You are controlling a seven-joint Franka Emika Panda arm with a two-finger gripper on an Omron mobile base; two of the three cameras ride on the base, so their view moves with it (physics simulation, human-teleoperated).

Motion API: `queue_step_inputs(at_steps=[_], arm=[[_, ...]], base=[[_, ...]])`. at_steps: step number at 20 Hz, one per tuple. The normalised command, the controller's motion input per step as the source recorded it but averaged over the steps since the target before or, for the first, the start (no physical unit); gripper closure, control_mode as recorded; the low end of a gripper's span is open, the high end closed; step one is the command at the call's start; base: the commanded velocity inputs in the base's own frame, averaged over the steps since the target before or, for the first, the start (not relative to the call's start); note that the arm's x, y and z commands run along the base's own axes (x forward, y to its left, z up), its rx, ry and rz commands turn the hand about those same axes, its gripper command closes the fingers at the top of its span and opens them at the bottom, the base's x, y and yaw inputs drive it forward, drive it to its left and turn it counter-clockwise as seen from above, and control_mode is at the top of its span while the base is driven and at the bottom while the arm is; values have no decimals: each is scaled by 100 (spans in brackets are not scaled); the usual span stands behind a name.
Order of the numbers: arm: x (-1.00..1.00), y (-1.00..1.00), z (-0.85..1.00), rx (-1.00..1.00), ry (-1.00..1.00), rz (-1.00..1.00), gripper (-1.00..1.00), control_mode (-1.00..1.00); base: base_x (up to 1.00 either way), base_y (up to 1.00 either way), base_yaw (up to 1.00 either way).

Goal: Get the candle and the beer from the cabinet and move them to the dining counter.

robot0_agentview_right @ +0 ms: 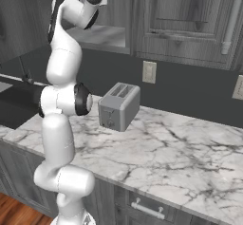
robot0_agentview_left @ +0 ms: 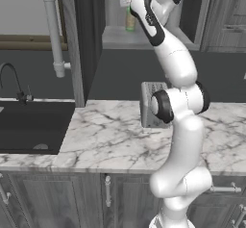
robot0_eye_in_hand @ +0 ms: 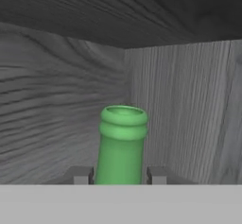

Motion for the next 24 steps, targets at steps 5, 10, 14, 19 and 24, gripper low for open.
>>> queue_step_inputs(at_steps=[5, 10, 14, 19, 24], arm=[[-56, -39, -1, 0, -1, 0, 100, -100], [-68, -12, -17, 0, -4, 0, 100, -100], [-70, 0, -6, 0, -4, 0, 100, -100], [-95, 0, 0, 0, -2, -4, 100, -100], [-99, -14, 9, 0, 0, -5, 100, -100]], base=[[0, 0, 0], [0, 0, 0], [0, 0, 0], [0, 0, 0], [0, 0, 0]])
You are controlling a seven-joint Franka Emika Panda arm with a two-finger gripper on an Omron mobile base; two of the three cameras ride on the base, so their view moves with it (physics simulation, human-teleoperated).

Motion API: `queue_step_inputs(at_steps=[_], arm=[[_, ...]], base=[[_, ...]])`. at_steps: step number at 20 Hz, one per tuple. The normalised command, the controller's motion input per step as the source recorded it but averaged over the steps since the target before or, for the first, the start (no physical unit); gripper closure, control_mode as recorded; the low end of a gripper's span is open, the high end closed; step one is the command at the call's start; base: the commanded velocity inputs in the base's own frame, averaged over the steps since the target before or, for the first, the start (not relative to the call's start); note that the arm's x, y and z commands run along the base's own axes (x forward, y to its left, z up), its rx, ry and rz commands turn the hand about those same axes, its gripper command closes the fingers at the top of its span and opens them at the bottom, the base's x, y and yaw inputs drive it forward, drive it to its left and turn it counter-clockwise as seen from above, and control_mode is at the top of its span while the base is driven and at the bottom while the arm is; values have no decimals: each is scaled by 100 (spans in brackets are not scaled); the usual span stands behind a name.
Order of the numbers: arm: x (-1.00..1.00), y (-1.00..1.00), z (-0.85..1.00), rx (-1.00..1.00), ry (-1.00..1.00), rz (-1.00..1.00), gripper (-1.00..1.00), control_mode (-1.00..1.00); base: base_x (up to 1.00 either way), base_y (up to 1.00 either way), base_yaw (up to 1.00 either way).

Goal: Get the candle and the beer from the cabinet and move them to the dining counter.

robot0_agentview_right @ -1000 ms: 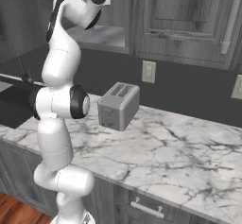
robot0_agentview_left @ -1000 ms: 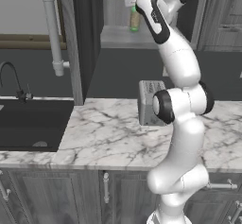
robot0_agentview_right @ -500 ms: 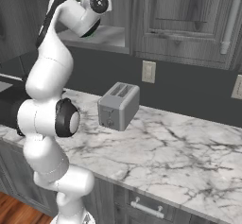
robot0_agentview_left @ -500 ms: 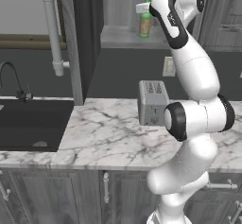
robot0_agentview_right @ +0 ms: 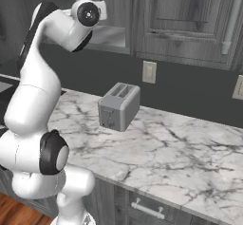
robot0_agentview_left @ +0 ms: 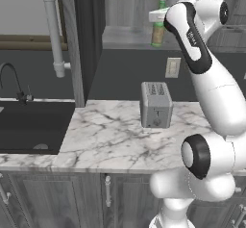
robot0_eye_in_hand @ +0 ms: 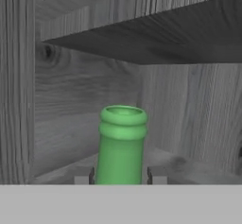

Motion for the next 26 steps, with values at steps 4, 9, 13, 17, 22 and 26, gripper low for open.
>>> queue_step_inputs(at_steps=[4, 9, 13, 17, 22, 26], arm=[[-97, -9, 2, -2, 3, -5, 100, -100], [-86, -4, 3, -4, 13, -6, 100, -100], [-69, -19, 1, -1, 16, -2, 100, -100], [-62, -32, -3, 0, 3, -1, 100, -100], [-51, -10, -26, -3, 0, -7, 100, -100], [-58, -8, -30, -6, -1, -6, 100, -100]], base=[[0, 0, 0], [0, 0, 0], [0, 0, 0], [0, 0, 0], [0, 0, 0], [0, 0, 0]])
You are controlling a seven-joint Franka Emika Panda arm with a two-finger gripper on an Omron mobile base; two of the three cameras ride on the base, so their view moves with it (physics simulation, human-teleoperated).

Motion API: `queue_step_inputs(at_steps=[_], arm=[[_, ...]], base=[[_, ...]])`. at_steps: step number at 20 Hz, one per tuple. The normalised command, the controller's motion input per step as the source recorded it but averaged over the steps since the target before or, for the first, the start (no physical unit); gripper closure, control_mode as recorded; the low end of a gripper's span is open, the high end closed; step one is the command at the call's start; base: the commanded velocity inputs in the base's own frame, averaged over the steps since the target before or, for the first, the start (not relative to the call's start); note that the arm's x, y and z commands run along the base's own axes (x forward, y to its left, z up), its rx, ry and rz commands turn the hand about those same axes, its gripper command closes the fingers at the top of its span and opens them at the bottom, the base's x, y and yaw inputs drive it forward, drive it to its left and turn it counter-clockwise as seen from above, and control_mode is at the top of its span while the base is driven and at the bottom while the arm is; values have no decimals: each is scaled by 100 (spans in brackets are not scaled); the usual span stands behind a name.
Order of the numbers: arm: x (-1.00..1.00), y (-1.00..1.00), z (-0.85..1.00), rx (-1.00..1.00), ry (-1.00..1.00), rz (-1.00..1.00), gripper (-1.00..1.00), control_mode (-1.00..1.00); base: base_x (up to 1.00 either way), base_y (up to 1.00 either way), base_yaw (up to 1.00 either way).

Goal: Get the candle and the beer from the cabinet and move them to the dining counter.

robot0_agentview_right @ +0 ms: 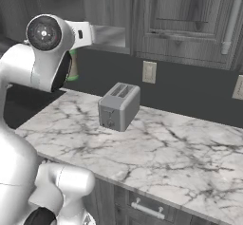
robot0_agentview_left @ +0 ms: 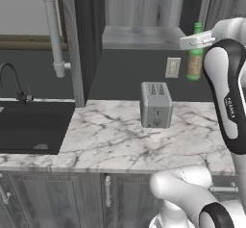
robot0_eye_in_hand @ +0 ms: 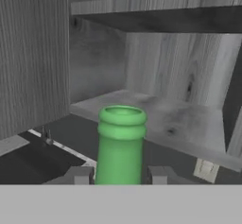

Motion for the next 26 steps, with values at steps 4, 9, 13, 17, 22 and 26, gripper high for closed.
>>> queue_step_inputs(at_steps=[4, 9, 13, 17, 22, 26], arm=[[-53, -12, -16, -2, 0, -7, 100, -100], [-41, -16, -4, 0, 0, -4, 100, -100], [-36, -3, -4, 0, 0, -1, 100, -100], [-42, -5, -21, 0, 1, 0, 100, -100], [-42, 0, -23, 0, 0, 0, 100, -100], [-15, 0, -2, 0, 0, 0, 100, -100]], base=[[0, 0, 0], [0, 0, 0], [0, 0, 0], [0, 0, 0], [0, 0, 0], [0, 0, 0]])
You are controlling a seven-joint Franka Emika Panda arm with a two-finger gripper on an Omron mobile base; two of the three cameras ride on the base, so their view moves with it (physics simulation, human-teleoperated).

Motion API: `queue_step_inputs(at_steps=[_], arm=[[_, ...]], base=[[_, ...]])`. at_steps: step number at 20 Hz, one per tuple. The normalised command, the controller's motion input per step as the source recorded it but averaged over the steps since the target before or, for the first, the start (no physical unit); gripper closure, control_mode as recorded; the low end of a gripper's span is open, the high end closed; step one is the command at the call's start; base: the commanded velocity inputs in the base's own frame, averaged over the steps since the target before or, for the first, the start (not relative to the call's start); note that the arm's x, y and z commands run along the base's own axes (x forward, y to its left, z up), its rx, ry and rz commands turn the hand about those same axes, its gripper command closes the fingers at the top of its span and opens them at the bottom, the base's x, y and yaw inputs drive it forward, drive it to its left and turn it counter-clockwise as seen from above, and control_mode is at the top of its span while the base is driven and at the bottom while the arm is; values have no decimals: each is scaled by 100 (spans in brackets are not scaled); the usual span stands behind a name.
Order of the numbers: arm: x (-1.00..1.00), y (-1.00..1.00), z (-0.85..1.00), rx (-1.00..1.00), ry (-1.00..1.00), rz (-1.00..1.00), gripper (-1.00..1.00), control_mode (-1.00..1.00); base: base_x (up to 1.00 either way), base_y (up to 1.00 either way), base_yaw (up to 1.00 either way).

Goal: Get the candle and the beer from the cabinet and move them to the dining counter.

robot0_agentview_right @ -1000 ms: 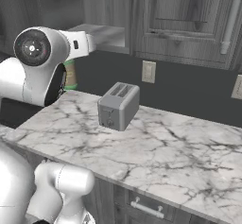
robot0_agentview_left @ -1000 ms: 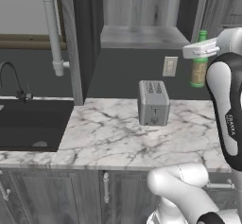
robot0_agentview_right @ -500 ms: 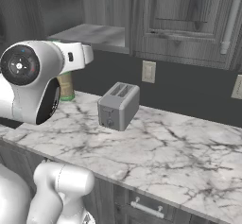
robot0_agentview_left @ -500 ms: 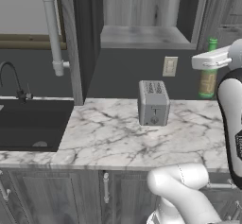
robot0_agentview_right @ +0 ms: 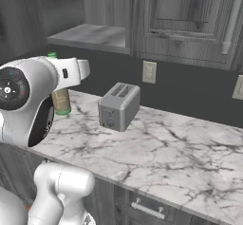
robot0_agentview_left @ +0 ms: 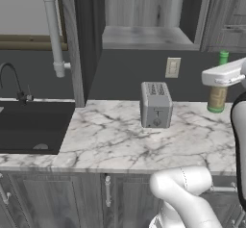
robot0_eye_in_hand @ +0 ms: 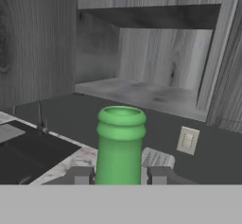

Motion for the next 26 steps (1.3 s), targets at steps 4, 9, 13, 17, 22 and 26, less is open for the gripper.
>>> queue_step_inputs(at_steps=[4, 9, 13, 17, 22, 26], arm=[[0, 0, 0, 0, 0, 0, 100, -100], [0, 0, 0, 0, 0, 0, 100, 100], [0, 0, 0, 0, 0, 0, 100, 100], [0, 0, 0, 0, 0, 0, 100, 100], [0, 0, 0, 0, 0, 0, 100, 100], [0, 0, 0, 0, 0, 0, 100, 100]], base=[[0, 0, 0], [-1, 0, 0], [-54, -19, 7], [-99, -45, 23], [-50, -19, 54], [-4, 0, 89]])
